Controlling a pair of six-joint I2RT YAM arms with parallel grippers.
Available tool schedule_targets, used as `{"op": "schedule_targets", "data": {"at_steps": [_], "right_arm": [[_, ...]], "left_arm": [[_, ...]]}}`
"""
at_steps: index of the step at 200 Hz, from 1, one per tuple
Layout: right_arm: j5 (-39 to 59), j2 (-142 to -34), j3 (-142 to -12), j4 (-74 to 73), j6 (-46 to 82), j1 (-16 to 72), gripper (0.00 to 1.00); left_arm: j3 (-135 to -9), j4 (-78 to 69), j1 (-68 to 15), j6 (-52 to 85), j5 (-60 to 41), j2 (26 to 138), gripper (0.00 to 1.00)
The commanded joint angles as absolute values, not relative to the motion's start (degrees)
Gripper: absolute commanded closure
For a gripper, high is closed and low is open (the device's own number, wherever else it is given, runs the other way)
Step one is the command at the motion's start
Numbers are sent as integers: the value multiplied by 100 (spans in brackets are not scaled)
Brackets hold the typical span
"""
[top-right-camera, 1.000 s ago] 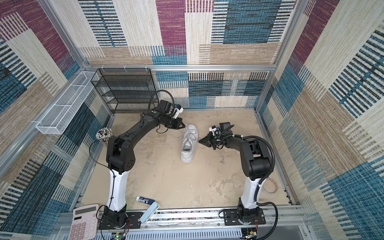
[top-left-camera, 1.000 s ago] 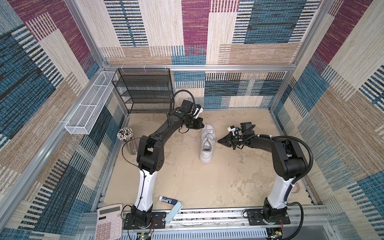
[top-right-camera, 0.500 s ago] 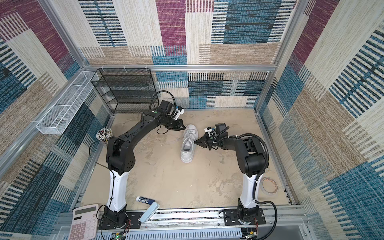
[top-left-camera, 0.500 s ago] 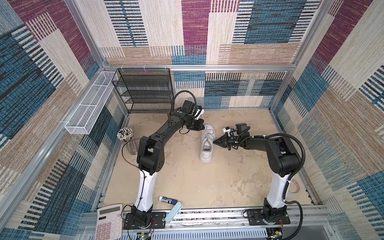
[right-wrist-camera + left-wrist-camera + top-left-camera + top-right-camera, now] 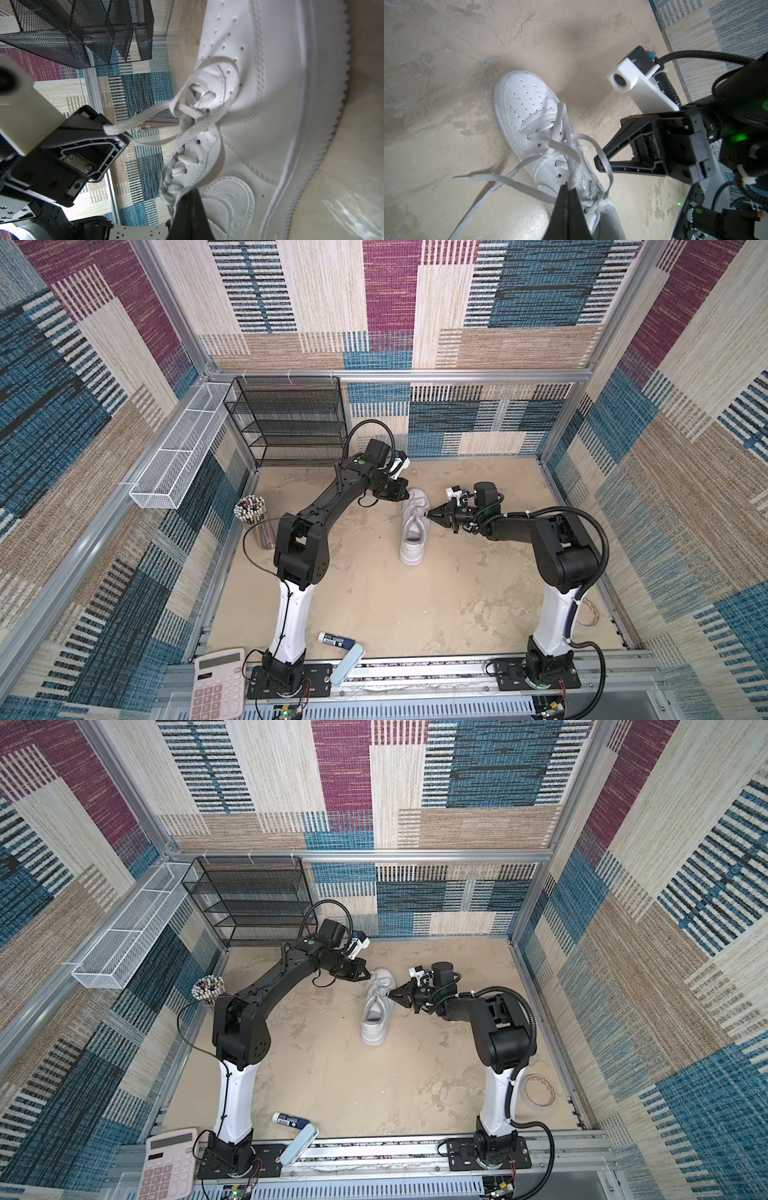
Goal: Tie the shoes
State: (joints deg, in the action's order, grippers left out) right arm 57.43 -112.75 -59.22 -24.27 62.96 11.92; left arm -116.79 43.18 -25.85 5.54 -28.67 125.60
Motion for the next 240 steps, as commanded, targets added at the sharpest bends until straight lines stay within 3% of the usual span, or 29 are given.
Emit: {"op": "schedule_targets", "data": {"at_steps": [1,77,240], "right_arm": [[5883,-11319,-5870,-3274,6763,1216,96],[5855,-11429,-5755,-4227,7373,1333,86],[5827,-11773,-5847,-5123,8013,1399,76]], "left_arm": [[-11718,4458,-2608,340,-2850,12509,100],[-11715,4678,-2707,13,-2688,12468,100],[-11426,4819,-2947,-850,-2300,12243,100]]}}
